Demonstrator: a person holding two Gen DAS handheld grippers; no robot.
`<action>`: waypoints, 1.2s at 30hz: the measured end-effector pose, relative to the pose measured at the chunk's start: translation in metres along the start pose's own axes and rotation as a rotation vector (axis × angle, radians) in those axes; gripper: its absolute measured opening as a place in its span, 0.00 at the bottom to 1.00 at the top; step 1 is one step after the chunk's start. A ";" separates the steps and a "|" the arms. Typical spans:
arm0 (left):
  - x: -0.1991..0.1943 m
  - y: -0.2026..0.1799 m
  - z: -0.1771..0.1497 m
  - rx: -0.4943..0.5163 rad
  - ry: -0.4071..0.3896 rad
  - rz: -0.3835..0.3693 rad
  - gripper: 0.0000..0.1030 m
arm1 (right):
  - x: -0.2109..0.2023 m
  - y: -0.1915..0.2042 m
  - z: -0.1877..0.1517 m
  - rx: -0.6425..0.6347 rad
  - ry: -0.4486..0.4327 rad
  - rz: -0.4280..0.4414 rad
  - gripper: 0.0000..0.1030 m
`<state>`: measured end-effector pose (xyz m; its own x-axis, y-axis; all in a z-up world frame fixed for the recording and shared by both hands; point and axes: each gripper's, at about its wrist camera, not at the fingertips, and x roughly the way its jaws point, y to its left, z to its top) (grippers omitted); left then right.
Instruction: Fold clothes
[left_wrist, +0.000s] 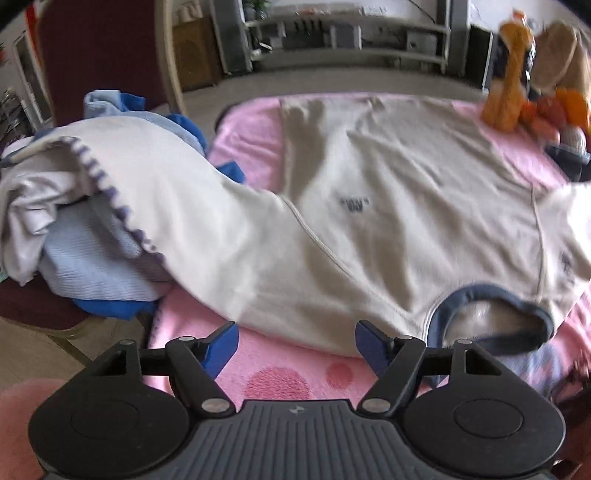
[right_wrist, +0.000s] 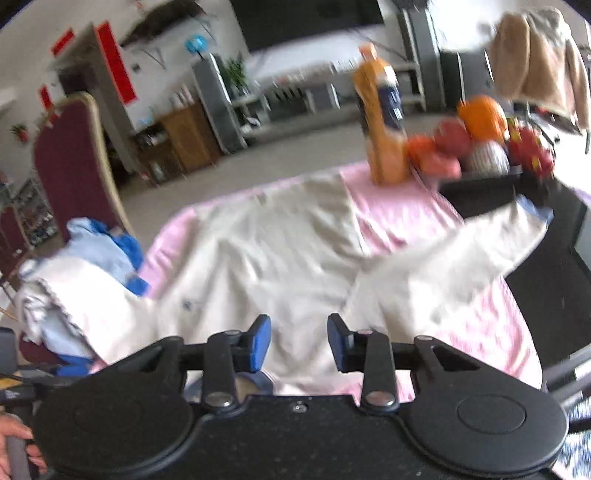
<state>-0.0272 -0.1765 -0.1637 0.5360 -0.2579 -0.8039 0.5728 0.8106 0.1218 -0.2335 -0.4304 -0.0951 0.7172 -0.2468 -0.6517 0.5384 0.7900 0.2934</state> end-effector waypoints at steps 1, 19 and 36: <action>0.004 -0.001 0.001 0.007 0.007 0.006 0.70 | 0.005 -0.004 -0.006 0.011 0.019 -0.007 0.32; 0.072 0.010 0.019 -0.056 0.056 -0.031 0.69 | 0.086 -0.055 -0.036 0.372 0.248 -0.120 0.24; 0.079 0.009 0.018 -0.035 0.037 -0.035 0.70 | 0.098 -0.090 -0.059 0.592 0.212 -0.096 0.02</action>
<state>0.0314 -0.1992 -0.2156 0.4923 -0.2674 -0.8283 0.5686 0.8193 0.0735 -0.2381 -0.4923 -0.2265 0.5831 -0.1366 -0.8008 0.7928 0.3110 0.5242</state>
